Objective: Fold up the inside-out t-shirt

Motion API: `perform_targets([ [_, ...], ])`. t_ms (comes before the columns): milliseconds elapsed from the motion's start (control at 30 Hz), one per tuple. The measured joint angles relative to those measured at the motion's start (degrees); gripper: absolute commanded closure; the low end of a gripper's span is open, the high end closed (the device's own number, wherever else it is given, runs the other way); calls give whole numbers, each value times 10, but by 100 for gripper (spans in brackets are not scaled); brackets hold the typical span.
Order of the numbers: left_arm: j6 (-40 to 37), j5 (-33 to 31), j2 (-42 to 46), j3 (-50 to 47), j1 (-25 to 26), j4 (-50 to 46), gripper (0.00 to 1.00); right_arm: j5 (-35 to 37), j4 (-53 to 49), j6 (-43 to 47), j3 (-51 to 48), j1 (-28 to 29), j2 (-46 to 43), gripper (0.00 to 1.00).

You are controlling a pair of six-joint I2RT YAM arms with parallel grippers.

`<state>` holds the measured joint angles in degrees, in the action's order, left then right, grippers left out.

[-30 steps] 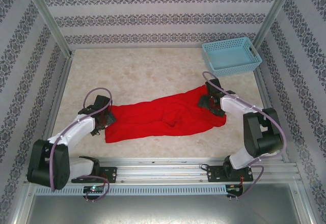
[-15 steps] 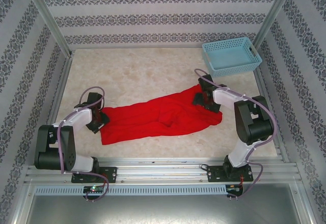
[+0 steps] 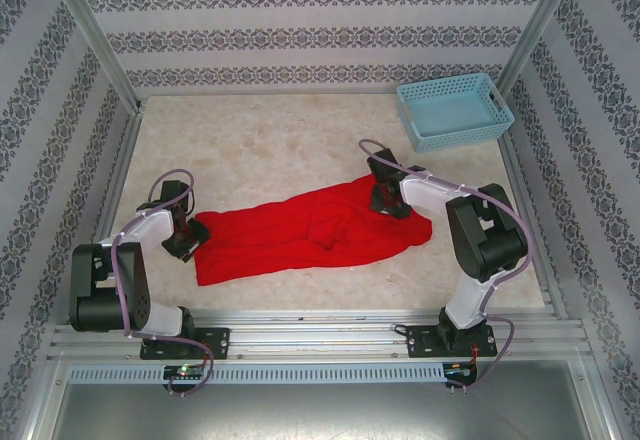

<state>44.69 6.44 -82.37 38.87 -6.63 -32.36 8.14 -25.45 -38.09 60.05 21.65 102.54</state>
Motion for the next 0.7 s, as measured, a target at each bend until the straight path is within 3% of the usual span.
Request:
perform_targets([
  [100,-3,5,0,0,-2,0,58,-5,23,-3,-14,0,-7,90],
  [167,-5,5,1,0,-2,0,58,-11,30,-1,-29,-6,-22,91],
  [300,-10,5,2,-1,-2,0,58,-20,23,10,-54,-35,-70,70],
  [400,-10,6,-1,2,-2,-3,59,-18,15,13,-57,-52,-112,36],
  [467,-10,7,-9,11,-2,-10,59,-17,14,13,-57,-59,-131,20],
  [600,-10,8,-30,32,-2,-33,62,-28,15,11,-57,-73,-124,4],
  [700,-10,9,-45,47,-2,-47,63,-45,19,5,-56,-78,-93,2],
])
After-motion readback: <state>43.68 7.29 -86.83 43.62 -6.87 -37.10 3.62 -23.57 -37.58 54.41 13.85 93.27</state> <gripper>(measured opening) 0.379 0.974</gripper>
